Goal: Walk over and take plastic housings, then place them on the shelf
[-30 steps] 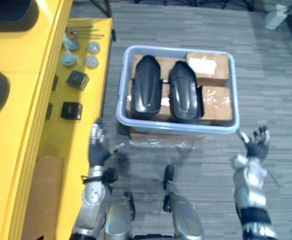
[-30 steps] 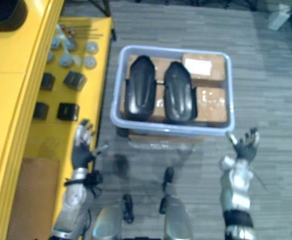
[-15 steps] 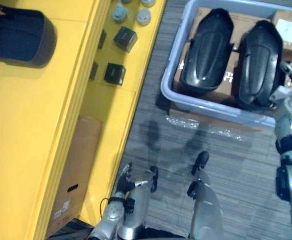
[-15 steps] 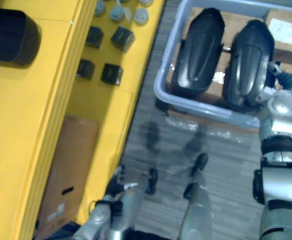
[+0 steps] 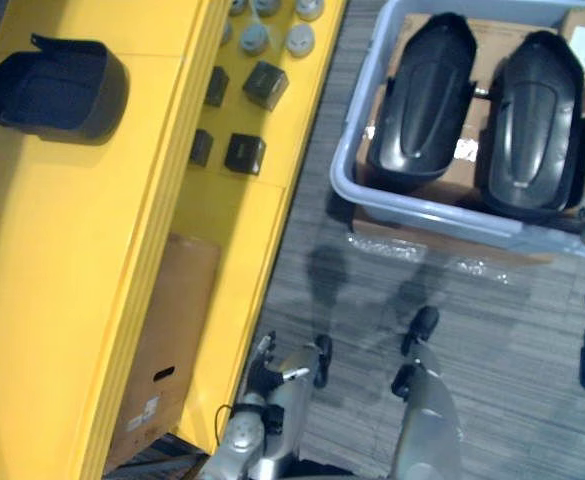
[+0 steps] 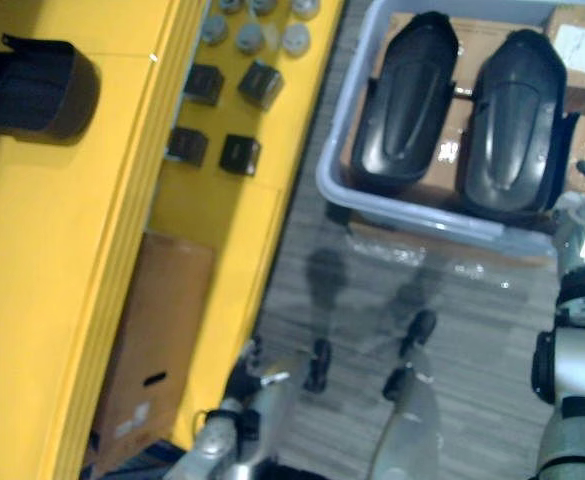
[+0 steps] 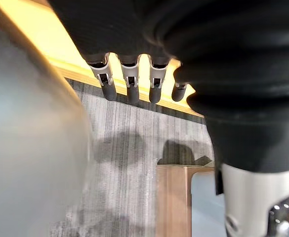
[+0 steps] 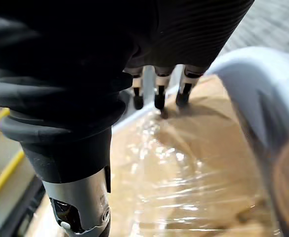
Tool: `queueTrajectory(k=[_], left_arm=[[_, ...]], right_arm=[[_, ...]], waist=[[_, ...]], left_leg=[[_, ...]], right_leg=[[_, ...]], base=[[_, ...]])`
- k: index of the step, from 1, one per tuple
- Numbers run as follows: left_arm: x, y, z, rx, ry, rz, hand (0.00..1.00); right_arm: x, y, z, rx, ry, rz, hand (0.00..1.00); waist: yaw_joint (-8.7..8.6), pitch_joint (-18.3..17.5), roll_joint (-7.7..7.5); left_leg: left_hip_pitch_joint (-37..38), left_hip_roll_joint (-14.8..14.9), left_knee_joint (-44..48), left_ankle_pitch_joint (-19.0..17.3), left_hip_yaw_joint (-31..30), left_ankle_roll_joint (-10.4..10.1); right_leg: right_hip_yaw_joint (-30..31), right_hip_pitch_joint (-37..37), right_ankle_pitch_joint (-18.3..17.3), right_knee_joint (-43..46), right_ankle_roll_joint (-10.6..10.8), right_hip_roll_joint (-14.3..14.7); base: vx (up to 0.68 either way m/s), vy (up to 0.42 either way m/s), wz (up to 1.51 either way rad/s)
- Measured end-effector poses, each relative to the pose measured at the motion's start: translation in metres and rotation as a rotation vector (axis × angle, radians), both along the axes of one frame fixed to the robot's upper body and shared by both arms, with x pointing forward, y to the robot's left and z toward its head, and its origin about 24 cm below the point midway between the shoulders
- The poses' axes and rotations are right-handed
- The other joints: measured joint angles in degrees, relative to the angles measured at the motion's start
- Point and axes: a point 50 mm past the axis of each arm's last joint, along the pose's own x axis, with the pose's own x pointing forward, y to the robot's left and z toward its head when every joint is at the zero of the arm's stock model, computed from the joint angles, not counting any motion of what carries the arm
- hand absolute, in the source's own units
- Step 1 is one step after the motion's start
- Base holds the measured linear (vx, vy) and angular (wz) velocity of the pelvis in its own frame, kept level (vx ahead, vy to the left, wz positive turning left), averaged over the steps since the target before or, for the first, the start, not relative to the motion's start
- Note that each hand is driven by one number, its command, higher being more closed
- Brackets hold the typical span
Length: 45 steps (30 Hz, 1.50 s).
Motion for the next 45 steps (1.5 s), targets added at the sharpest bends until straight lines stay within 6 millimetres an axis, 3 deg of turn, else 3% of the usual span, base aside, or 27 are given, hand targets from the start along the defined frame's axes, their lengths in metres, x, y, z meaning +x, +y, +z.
queueTrajectory(k=[4, 9, 12, 13, 19, 23, 29, 32, 38, 45], left_arm=[[-0.001, 0.001, -0.002, -0.017, 0.015, 0.018, 0.0], [0.0, 0.001, -0.003, -0.018, 0.01, 0.018, 0.0], [0.001, 0.0, -0.002, -0.021, -0.002, 0.017, 0.0], [0.001, 0.0, -0.002, -0.022, -0.004, 0.017, 0.0], [0.001, -0.002, 0.0, -0.025, -0.013, 0.022, 0.0], [0.0, -0.003, 0.0, -0.029, -0.013, 0.02, 0.0], [-0.004, -0.008, 0.001, -0.063, -0.004, 0.014, 0.0], [-0.004, -0.009, 0.001, -0.069, -0.003, 0.015, 0.0], [-0.004, -0.01, 0.0, -0.074, -0.001, 0.016, 0.0], [0.0, -0.015, -0.001, -0.08, -0.002, 0.016, 0.0]], right_arm=[[-0.01, -0.015, 0.006, -0.105, 0.153, 0.033, 1.0], [-0.018, -0.026, 0.02, -0.177, 0.214, 0.007, 1.0], [-0.02, -0.027, 0.018, -0.19, 0.253, -0.016, 1.0], [-0.021, -0.028, 0.018, -0.191, 0.264, -0.028, 0.0], [-0.024, -0.027, 0.016, -0.212, 0.269, -0.159, 0.0], [-0.029, -0.03, 0.026, -0.214, 0.148, -0.246, 0.0], [-0.02, -0.003, 0.089, -0.454, -0.188, -0.209, 0.0], [-0.013, 0.011, 0.101, -0.531, -0.253, -0.139, 0.0], [0.006, 0.03, 0.09, -0.551, -0.187, 0.034, 0.0], [0.012, 0.023, 0.064, -0.48, 0.008, 0.044, 0.0]], waist=[[0.4, -0.3, 0.36], [1.0, -0.6, 0.86], [1.4, -0.7, 0.99], [1.47, -0.7, 0.99], [1.66, -0.8, 1.07], [1.55, -0.8, 1.1], [1.33, -0.9, 1.19], [1.43, -0.9, 1.19], [1.65, -1.1, 1.58], [3.38, -1.8, 2.49]], left_leg=[[-0.5, 0.1, 0.1, 0.0, -0.2, 0.0], [-2.0, 0.4, 0.5, 0.0, -0.5, -0.2], [-2.1, 0.6, 0.9, -0.1, -1.2, -0.5], [-2.2, 0.5, 1.0, -0.1, -1.3, -0.5], [-2.5, 0.6, 1.1, -0.1, -1.4, -0.5], [-2.4, 0.5, 1.0, -0.1, -1.3, -0.5], [-1.8, 0.5, 0.9, -0.1, -0.9, -0.5], [-1.8, 0.4, 0.9, -0.1, -0.8, -0.5], [-1.8, 0.4, 0.4, 0.1, -1.0, -0.7], [-1.8, 0.5, 0.0, 0.3, -1.5, -1.0]], right_leg=[[-1.7, -0.2, -0.5, 0.4, -0.3, -0.4], [-2.3, -2.1, -0.9, 1.8, -0.7, -0.5], [-2.5, -2.5, -1.9, 3.3, -0.7, -0.5], [-2.6, -2.6, -2.2, 3.8, -0.7, -0.6], [-2.6, -3.0, -2.4, 4.1, -0.7, -0.7], [-2.6, -3.1, -2.3, 4.1, -0.6, -0.7], [-2.1, -3.1, -2.2, 4.6, -0.4, -0.7], [-2.0, -3.1, -2.4, 4.6, -0.7, -0.8], [-2.2, -3.1, -2.4, 4.5, -0.7, -0.9], [-2.6, -3.2, -2.3, 4.6, -0.5, -0.8]], base=[[-0.06, -0.007, 0.02], [-0.02, -0.001, 0.02], [-0.02, -0.016, 0.04], [-0.04, -0.019, 0.05], [-0.03, -0.008, 0.02], [0.0, 0.0, 0.0], [-0.03, -0.009, -0.04], [-0.05, -0.012, 0.0], [-0.02, -0.008, 0.01], [0.0, -0.003, 0.02]])
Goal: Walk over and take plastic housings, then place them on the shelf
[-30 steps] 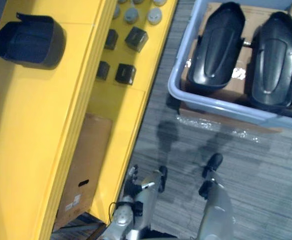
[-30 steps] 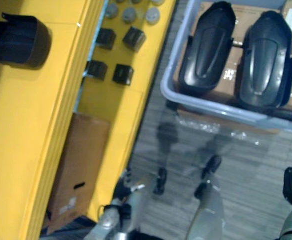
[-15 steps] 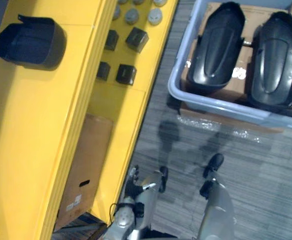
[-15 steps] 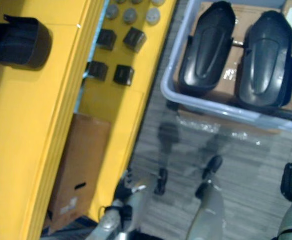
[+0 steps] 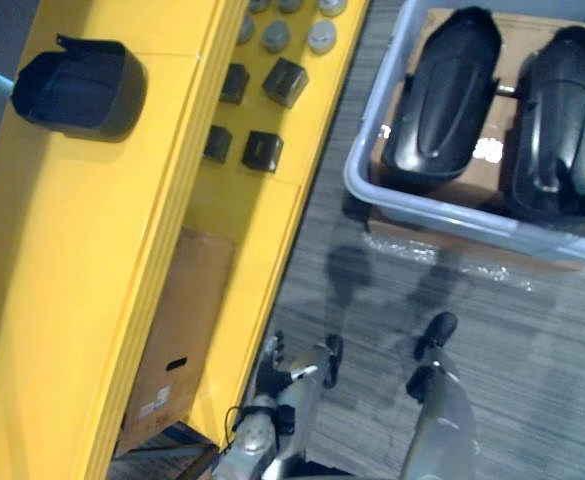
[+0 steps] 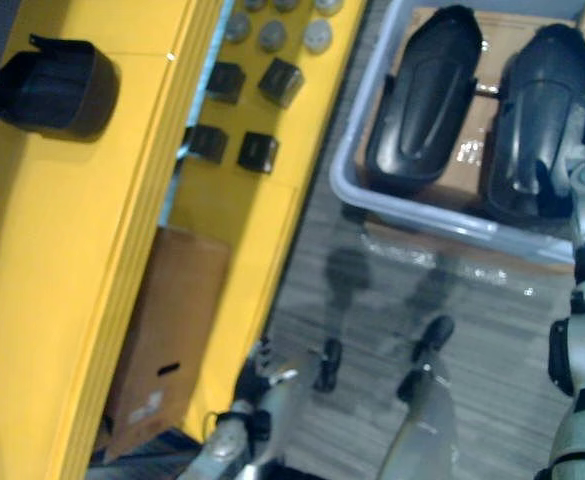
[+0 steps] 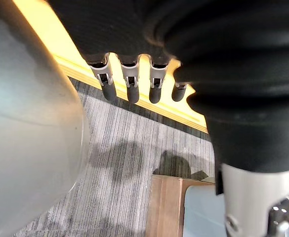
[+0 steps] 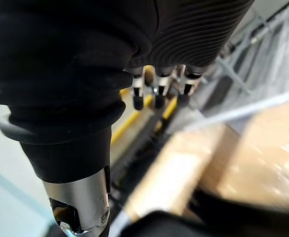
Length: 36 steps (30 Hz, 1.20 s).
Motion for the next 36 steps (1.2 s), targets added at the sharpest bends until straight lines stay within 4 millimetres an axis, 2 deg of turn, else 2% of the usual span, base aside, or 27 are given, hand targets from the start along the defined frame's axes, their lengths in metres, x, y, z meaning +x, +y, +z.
queueTrajectory(k=[11, 12, 15, 19, 30, 36], left_arm=[[0.001, 0.0, -0.002, -0.014, 0.01, 0.01, 0.0], [0.001, 0.0, -0.002, -0.014, 0.01, 0.011, 0.0], [0.001, 0.0, -0.002, -0.018, 0.012, 0.015, 0.0], [0.002, 0.001, -0.003, -0.015, 0.016, 0.014, 0.0], [0.003, -0.003, -0.003, -0.005, 0.009, -0.01, 0.0], [0.005, -0.004, 0.003, -0.023, -0.02, -0.004, 0.0]], right_arm=[[-0.006, -0.015, -0.034, 0.117, 0.221, -0.093, 0.0], [-0.006, -0.015, -0.035, 0.12, 0.226, -0.095, 1.0], [-0.007, -0.017, -0.034, 0.114, 0.263, -0.106, 1.0], [-0.017, -0.029, -0.032, 0.094, 0.359, -0.163, 1.0], [-0.027, -0.039, -0.037, -0.074, 0.577, -0.328, 1.0], [-0.032, -0.045, -0.042, -0.069, 0.583, -0.374, 1.0]], waist=[[1.25, -0.3, 0.45], [1.25, -0.4, 0.5], [1.24, -0.4, 0.54], [1.23, -0.4, 0.59], [1.64, -0.8, 1.01], [1.52, -0.7, 0.98]], left_leg=[[-1.1, -0.6, 0.1, 0.0, -0.2, 0.1], [-1.0, -0.6, 0.1, 0.0, -0.3, 0.1], [-1.0, -0.8, 0.1, 0.0, -0.5, 0.1], [-1.0, -1.0, 0.1, 0.0, -1.3, 0.1], [0.3, -1.0, -1.2, 0.4, -2.0, -0.2], [0.3, -1.6, -1.0, 0.4, -3.1, -0.3]], right_leg=[[-0.3, -1.0, -1.0, 0.9, -0.1, -0.9], [-0.3, -1.0, -1.1, 0.9, -0.1, -0.9], [-0.5, -1.1, -1.3, 1.5, 0.0, -1.2], [-1.2, -0.9, -2.1, 2.5, 0.2, -1.7], [-1.7, -0.9, -3.8, 5.4, 0.4, -2.7], [-2.4, -0.9, -5.1, 7.4, 0.6, -3.8]], base=[[0.0, 0.004, 0.02], [0.01, 0.021, 0.03], [0.0, 0.022, 0.05], [-0.01, 0.018, 0.11], [0.0, 0.009, 0.05], [0.01, 0.038, 0.12]])
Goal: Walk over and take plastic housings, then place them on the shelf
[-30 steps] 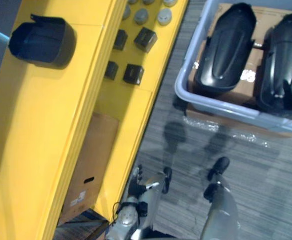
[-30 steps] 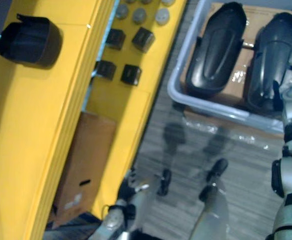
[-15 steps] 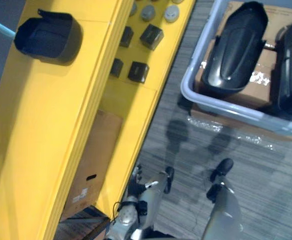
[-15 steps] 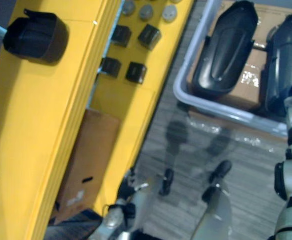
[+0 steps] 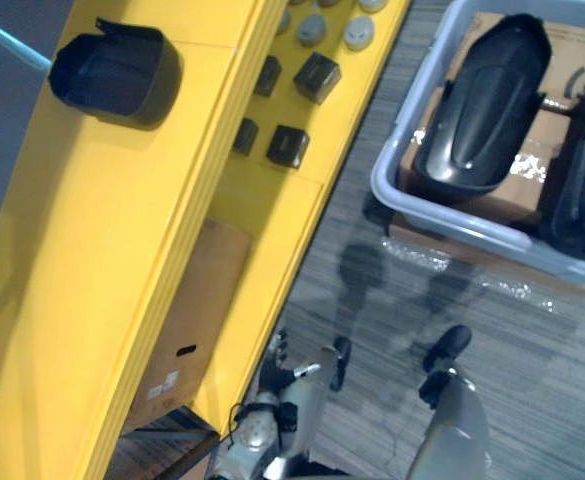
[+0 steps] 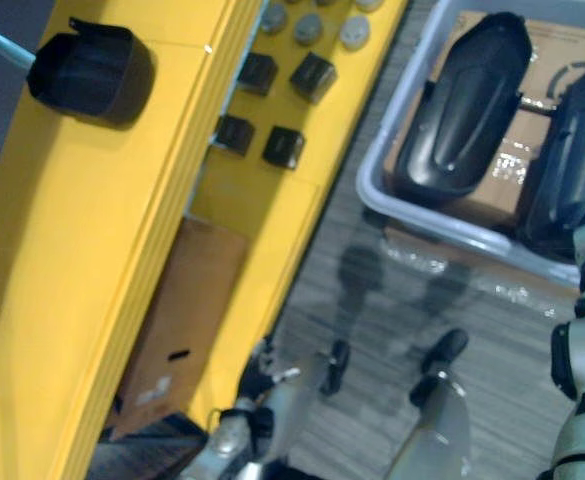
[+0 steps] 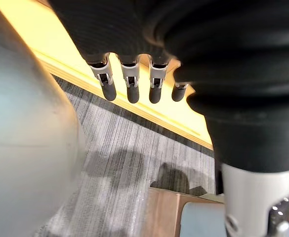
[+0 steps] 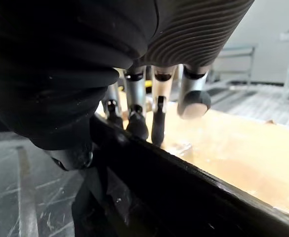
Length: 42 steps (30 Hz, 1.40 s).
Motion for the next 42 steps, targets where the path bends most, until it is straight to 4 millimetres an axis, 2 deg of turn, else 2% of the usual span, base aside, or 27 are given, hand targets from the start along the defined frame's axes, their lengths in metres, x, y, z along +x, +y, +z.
queueTrajectory(k=[3, 6, 9, 11, 13, 14, 16, 18, 19, 21, 22, 24, 27, 30, 31, 35, 37, 42], left_arm=[[0.005, -0.001, 0.01, -0.022, -0.043, 0.021, 0.0], [0.011, 0.005, 0.022, -0.049, -0.098, 0.072, 0.0], [0.014, 0.016, 0.032, -0.07, -0.153, 0.137, 0.0], [0.015, 0.028, 0.039, -0.072, -0.194, 0.176, 0.0], [0.016, 0.048, 0.049, -0.056, -0.247, 0.227, 0.0], [0.015, 0.053, 0.052, -0.052, -0.26, 0.242, 0.0], [0.012, 0.07, 0.068, -0.057, -0.33, 0.3, 0.0], [0.011, 0.078, 0.084, -0.069, -0.402, 0.318, 0.0], [0.011, 0.083, 0.101, -0.077, -0.478, 0.308, 0.0], [0.012, 0.086, 0.117, -0.082, -0.553, 0.295, 0.0], [0.013, 0.089, 0.129, -0.058, -0.615, 0.28, 0.0], [0.013, 0.089, 0.145, -0.024, -0.692, 0.225, 0.0], [0.019, 0.089, 0.167, 0.055, -0.802, 0.132, 0.0], [0.034, 0.085, 0.19, 0.13, -0.892, 0.064, 0.0], [0.039, 0.085, 0.197, 0.174, -0.922, 0.047, 0.0], [0.056, 0.086, 0.225, 0.264, -1.001, 0.013, 0.0], [0.071, 0.085, 0.237, 0.286, -1.022, 0.007, 0.0], [0.115, 0.078, 0.231, 0.344, -0.866, -0.035, 0.0]], right_arm=[[-0.002, -0.002, -0.003, -0.023, -0.056, -0.012, 1.0], [0.0, 0.0, -0.004, -0.002, -0.157, 0.001, 1.0], [0.004, 0.006, -0.015, 0.008, -0.208, 0.016, 1.0], [0.009, 0.012, -0.018, -0.002, -0.251, 0.044, 1.0], [0.014, 0.02, -0.014, -0.01, -0.336, 0.066, 1.0], [0.014, 0.022, -0.012, -0.013, -0.363, 0.069, 1.0], [0.015, 0.027, -0.008, -0.04, -0.445, 0.097, 1.0], [0.014, 0.031, -0.004, -0.055, -0.499, 0.117, 1.0], [0.012, 0.034, -0.001, -0.087, -0.526, 0.135, 1.0], [0.013, 0.041, -0.002, -0.116, -0.539, 0.171, 1.0], [0.016, 0.05, -0.008, -0.12, -0.537, 0.206, 1.0], [0.021, 0.064, -0.02, -0.111, -0.529, 0.252, 1.0], [0.026, 0.084, -0.033, -0.097, -0.525, 0.311, 1.0], [0.022, 0.095, -0.039, -0.153, -0.515, 0.363, 1.0], [0.019, 0.103, -0.041, -0.177, -0.521, 0.397, 1.0], [0.017, 0.12, -0.037, -0.265, -0.525, 0.523, 1.0], [0.019, 0.131, -0.04, -0.281, -0.506, 0.589, 1.0], [0.027, 0.156, -0.046, -0.307, -0.464, 0.74, 1.0]], waist=[[-0.11, 0.1, -0.1], [-0.99, 0.3, -0.4], [-2.66, 1.1, -1.43], [-3.55, 2.0, -2.72], [-4.71, 3.7, -5.1], [-5.25, 3.9, -5.49], [-6.49, 5.3, -7.42], [-6.94, 5.8, -8.26], [-7.14, 5.9, -8.48], [-7.66, 5.8, -8.7], [-8.3, 5.8, -8.99], [-8.5, 5.4, -9.78], [-9.28, 3.7, -12.34], [-9.48, 2.1, -13.51], [-9.57, 0.0, -14.14], [-9.94, -3.0, -15.81], [-10.7, -4.4, -17.27], [-11.82, -4.7, -17.82]], left_leg=[[-0.1, 0.0, 0.2, 0.0, -0.1, 0.0], [0.1, 0.3, 0.9, 0.0, -0.3, 0.0], [2.4, 0.6, 1.0, -0.1, -1.2, -0.2], [3.8, 1.1, 0.8, -0.4, -1.2, -0.2], [5.9, 1.8, -0.1, -0.3, -1.1, -0.4], [6.4, 1.9, -0.4, -0.2, -1.2, -0.5], [10.0, 2.3, -3.0, 0.6, -1.1, -0.9], [12.6, 2.6, -5.1, 1.4, -1.0, -1.1], [14.6, 2.7, -6.9, 1.9, -0.9, -1.2], [16.5, 2.8, -8.5, 2.4, -0.9, -1.5], [18.0, 3.1, -9.7, 2.6, -0.9, -1.7], [19.9, 3.7, -11.3, 2.8, -0.3, -1.9], [21.2, 3.7, -14.4, 4.3, 0.1, -2.2], [24.7, 3.8, -17.2, 4.8, 0.5, -2.2], [25.2, 3.8, -18.5, 5.1, 1.4, -2.1], [27.7, 3.8, -20.2, 5.2, 4.0, -2.0], [28.0, 3.7, -20.1, 5.2, 5.2, -2.0], [29.5, 3.6, -19.8, 5.0, 7.2, -1.9]], right_leg=[[-0.3, 0.1, 0.0, 0.1, 0.0, 0.0], [-0.6, 0.8, -0.1, 0.2, -0.1, 0.2], [-1.1, 3.8, -0.2, -0.1, -0.2, 0.6], [-1.1, 5.5, -0.2, -0.9, -0.1, 1.2], [-1.4, 8.1, 0.3, -3.2, 0.1, 2.3], [-1.8, 9.0, 0.4, -4.0, 0.1, 2.6], [-2.3, 13.0, 1.7, -7.4, 0.0, 3.5], [-2.4, 15.7, 2.6, -9.8, 0.0, 4.2], [-2.5, 17.4, 3.1, -11.4, 0.0, 4.6], [-2.6, 19.1, 3.7, -12.7, 0.0, 5.0], [-2.7, 20.4, 3.8, -13.6, 0.0, 5.5], [-2.5, 21.9, 4.0, -15.0, -0.1, 6.2], [-2.3, 22.3, 4.8, -17.0, -0.3, 6.6], [-2.1, 25.2, 5.4, -19.4, -0.1, 7.3], [-1.5, 25.2, 5.8, -20.6, 0.1, 7.5], [1.0, 26.5, 7.3, -23.1, 0.4, 8.0], [2.3, 26.6, 8.2, -24.2, 0.2, 8.2], [4.1, 27.4, 9.1, -24.6, 0.0, 8.2]], base=[[0.0, 0.045, 0.04], [0.01, 0.052, 0.04], [-0.01, 0.035, 0.09], [-0.06, 0.023, -0.04], [-0.06, 0.009, -0.05], [-0.05, 0.01, 0.02], [-0.01, 0.008, 0.02], [0.0, 0.006, -0.02], [0.04, 0.008, -0.02], [0.07, 0.004, 0.0], [0.1, -0.011, -0.07], [0.09, -0.019, -0.14], [0.07, -0.03, -0.05], [0.05, -0.003, -0.1], [0.05, 0.029, -0.29], [0.02, 0.055, -0.35], [-0.01, 0.054, -0.26], [-0.07, 0.052, -0.21]])
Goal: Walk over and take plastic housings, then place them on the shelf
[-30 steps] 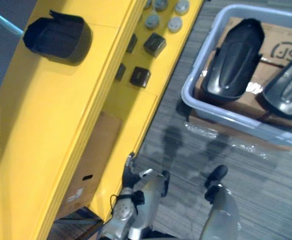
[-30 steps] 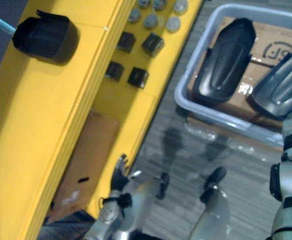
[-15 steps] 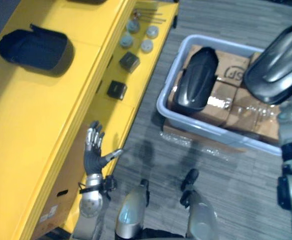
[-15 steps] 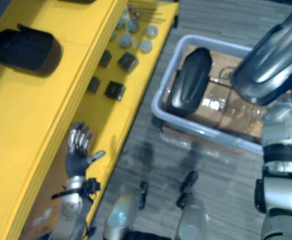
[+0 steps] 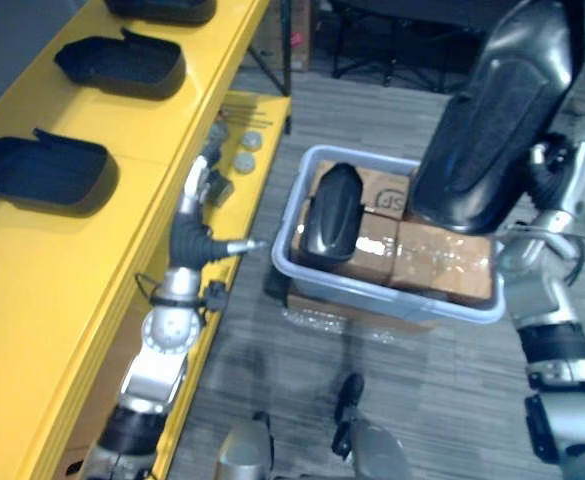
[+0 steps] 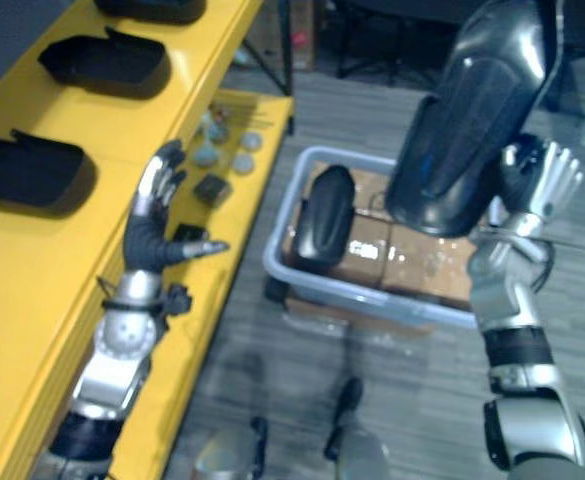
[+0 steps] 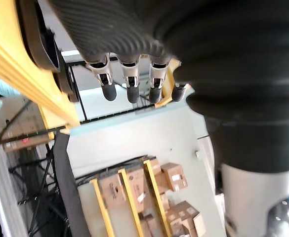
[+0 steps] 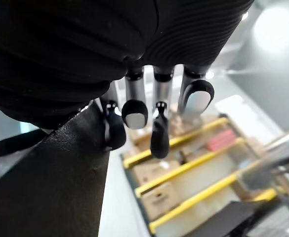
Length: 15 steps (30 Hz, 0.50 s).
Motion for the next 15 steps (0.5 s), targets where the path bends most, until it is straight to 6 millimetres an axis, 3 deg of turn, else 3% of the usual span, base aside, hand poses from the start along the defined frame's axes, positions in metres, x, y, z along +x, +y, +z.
queueTrajectory(k=[3, 8, 10, 15], left_arm=[[0.016, -0.003, -0.002, 0.028, 0.068, 0.015, 0.0], [0.045, -0.004, -0.005, -0.053, 0.239, 0.021, 0.0], [0.051, -0.003, -0.009, -0.112, 0.315, -0.008, 0.0], [0.055, -0.006, -0.025, -0.279, 0.48, -0.148, 0.0]], right_arm=[[0.007, 0.016, 0.005, -0.038, -0.001, 0.065, 1.0], [0.014, 0.039, 0.031, -0.109, -0.085, 0.174, 1.0], [0.016, 0.045, 0.041, -0.126, -0.119, 0.199, 1.0], [0.021, 0.062, 0.042, -0.179, -0.103, 0.26, 1.0]], waist=[[-0.89, 0.1, -0.25], [-1.41, 0.8, -1.4], [-1.81, 1.1, -1.93], [-2.0, 1.1, -1.94]], left_leg=[[-1.0, 0.2, 2.0, -1.0, 0.7, 0.0], [-3.2, 1.2, 6.2, -2.9, 2.4, -0.3], [-4.2, 1.3, 7.0, -3.0, 2.3, -0.3], [-4.0, 1.5, 6.9, -3.0, 2.4, -0.4]], right_leg=[[0.7, -0.1, 0.2, -1.0, -0.3, 0.3], [1.7, -1.0, 0.8, -1.9, -0.5, 1.6], [1.7, -1.7, 1.3, -1.9, -0.7, 1.5], [1.6, -1.7, 2.6, -1.8, -0.8, 1.7]], base=[[-0.11, 0.019, -0.16], [-0.15, 0.023, -0.21], [-0.09, 0.026, -0.05], [-0.04, 0.055, 0.0]])
